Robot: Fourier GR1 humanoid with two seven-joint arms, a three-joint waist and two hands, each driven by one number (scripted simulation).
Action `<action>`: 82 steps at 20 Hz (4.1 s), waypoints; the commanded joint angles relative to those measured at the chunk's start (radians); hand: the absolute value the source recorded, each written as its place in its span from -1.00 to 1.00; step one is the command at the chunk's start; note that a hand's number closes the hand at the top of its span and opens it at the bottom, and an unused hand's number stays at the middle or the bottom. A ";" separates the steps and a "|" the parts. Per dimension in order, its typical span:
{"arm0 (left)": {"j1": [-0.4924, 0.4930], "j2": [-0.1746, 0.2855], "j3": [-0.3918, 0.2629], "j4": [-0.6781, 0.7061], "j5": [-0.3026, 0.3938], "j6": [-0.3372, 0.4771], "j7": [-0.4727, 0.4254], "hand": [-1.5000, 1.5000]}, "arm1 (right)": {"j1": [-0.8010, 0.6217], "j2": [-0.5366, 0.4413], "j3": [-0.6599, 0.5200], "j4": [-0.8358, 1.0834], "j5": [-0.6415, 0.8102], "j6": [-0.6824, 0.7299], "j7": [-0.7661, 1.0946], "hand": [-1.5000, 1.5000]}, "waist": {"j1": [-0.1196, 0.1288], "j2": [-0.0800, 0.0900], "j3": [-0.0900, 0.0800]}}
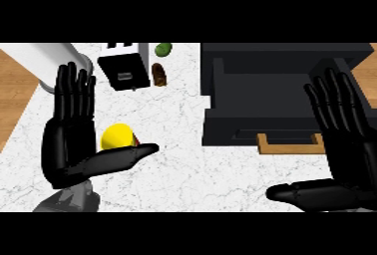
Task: Pick up the cup, place it into the drawer and close the drawer
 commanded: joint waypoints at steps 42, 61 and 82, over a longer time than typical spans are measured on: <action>0.092 0.002 0.167 0.531 0.156 -0.058 -0.361 -1.00 | -0.027 0.018 -0.012 0.003 0.012 0.008 0.011 -1.00 | 0.001 0.000 0.000; 0.037 0.036 0.287 0.966 0.243 -0.174 -0.703 -1.00 | -0.051 -0.018 -0.050 -0.094 -0.054 0.019 0.133 -1.00 | -0.001 0.000 0.000; -0.208 0.057 0.370 1.359 0.316 -0.342 -0.899 -1.00 | -0.091 -0.034 -0.067 -0.074 -0.068 0.023 0.165 -1.00 | -0.004 0.001 -0.001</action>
